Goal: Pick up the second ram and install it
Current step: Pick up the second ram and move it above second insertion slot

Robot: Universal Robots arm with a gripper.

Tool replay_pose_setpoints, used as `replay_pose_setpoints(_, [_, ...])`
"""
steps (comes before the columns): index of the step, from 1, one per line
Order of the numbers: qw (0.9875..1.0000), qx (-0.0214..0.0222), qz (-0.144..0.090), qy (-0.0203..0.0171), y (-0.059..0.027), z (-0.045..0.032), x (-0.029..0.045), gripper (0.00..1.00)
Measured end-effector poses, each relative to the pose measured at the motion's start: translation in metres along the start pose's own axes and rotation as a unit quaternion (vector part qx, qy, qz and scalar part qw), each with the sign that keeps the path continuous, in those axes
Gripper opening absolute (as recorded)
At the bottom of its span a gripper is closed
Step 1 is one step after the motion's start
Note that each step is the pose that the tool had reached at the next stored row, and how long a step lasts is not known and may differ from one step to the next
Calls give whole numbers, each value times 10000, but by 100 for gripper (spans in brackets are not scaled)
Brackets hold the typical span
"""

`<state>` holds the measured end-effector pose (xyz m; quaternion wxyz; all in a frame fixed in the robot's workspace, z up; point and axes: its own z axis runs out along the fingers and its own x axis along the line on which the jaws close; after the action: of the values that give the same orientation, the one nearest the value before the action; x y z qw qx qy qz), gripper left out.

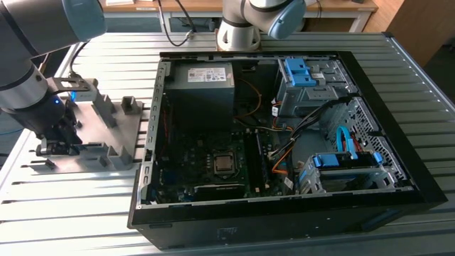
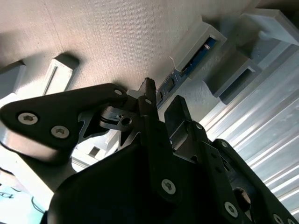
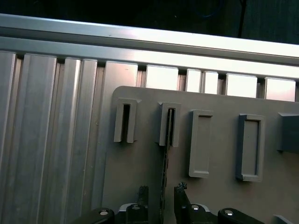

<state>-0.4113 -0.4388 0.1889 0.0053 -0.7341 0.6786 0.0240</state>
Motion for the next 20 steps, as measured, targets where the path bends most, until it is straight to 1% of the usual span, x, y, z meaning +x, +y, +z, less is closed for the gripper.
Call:
replay_pose_setpoints(1, [10000, 3, 1, -35, 1, 1, 0, 35])
replay_pose_setpoints(3, [10000, 4, 2, -69, 2, -1, -1, 35])
replay_pose_setpoints(8, [10000, 8, 59, -71, 2, 4, -1, 35])
replay_pose_setpoints(17, [10000, 8, 61, -71, 2, 4, -1, 35])
replay_pose_setpoints(18, [10000, 8, 62, -71, 2, 4, -1, 34])
replay_pose_setpoints(20, [10000, 8, 62, -71, 2, 4, -1, 22])
